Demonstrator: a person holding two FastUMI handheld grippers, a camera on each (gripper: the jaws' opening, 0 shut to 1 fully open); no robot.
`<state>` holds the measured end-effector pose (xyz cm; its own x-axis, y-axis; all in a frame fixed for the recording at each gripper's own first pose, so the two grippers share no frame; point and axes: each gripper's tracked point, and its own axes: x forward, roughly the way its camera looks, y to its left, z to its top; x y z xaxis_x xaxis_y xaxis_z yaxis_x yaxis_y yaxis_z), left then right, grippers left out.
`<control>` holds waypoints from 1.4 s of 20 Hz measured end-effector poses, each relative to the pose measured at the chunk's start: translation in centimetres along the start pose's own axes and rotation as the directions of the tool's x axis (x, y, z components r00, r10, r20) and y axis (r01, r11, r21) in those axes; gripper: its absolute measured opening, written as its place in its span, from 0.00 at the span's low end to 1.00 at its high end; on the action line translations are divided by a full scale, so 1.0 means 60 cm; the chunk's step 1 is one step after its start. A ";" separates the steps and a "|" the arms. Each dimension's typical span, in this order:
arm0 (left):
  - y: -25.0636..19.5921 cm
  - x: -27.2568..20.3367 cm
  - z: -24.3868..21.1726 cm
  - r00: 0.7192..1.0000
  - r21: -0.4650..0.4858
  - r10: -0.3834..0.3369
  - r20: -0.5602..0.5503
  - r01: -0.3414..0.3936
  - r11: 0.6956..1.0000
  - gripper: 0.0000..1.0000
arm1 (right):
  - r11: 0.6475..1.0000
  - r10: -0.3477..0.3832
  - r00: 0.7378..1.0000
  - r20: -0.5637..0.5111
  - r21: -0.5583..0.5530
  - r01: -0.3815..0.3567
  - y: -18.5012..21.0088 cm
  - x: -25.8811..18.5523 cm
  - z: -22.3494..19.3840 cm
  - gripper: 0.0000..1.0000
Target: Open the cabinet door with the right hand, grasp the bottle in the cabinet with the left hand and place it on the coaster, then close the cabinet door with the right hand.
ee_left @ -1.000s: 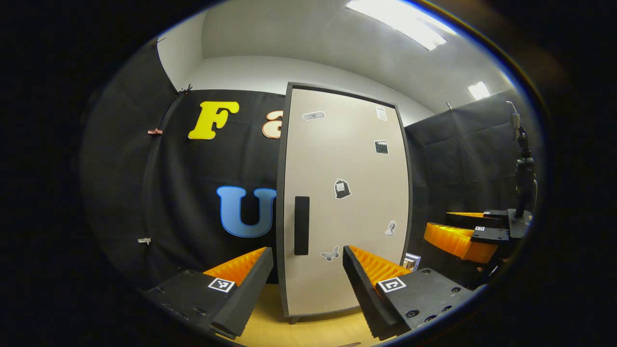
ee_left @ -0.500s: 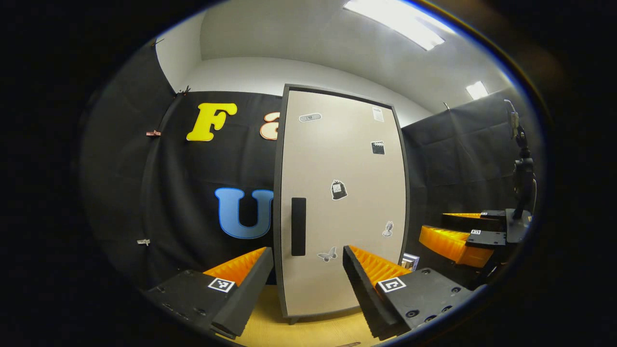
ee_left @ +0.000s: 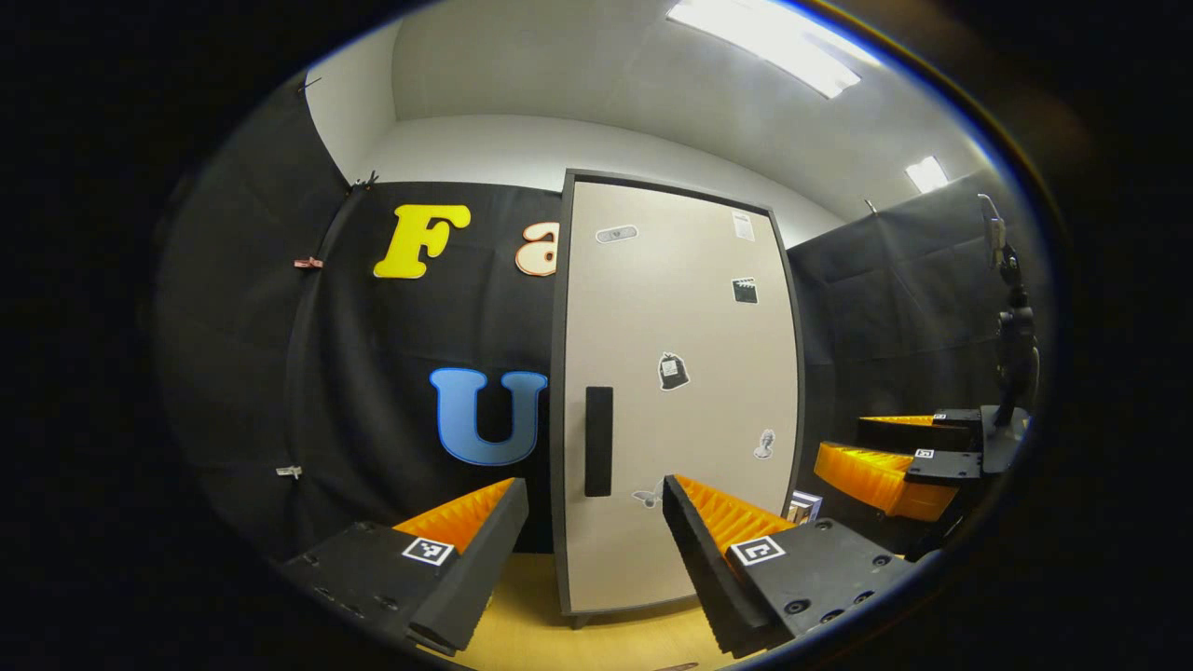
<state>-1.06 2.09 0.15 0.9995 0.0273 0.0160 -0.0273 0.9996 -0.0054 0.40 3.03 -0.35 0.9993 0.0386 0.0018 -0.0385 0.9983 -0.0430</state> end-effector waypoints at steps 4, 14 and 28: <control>0.042 -0.015 0.000 1.000 0.009 0.026 0.003 -0.026 1.000 0.92 | 0.998 0.065 0.998 -0.008 0.000 -0.065 0.062 0.005 -0.013 0.97; 0.189 -0.073 0.001 0.993 0.059 0.118 0.013 -0.118 0.991 0.92 | 0.988 0.137 0.988 0.074 0.056 -0.141 0.199 0.105 -0.014 0.97; 0.321 -0.058 -0.053 0.980 0.005 0.191 -0.056 -0.191 0.982 0.92 | 0.998 -0.012 0.999 0.044 0.068 0.009 0.221 0.310 -0.071 0.89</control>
<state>-4.99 21.23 -3.21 0.9753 0.2170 -0.0411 -0.2173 0.9761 -0.0029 18.47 16.80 -5.13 0.9985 0.0280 0.0462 -0.0292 0.9993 0.0253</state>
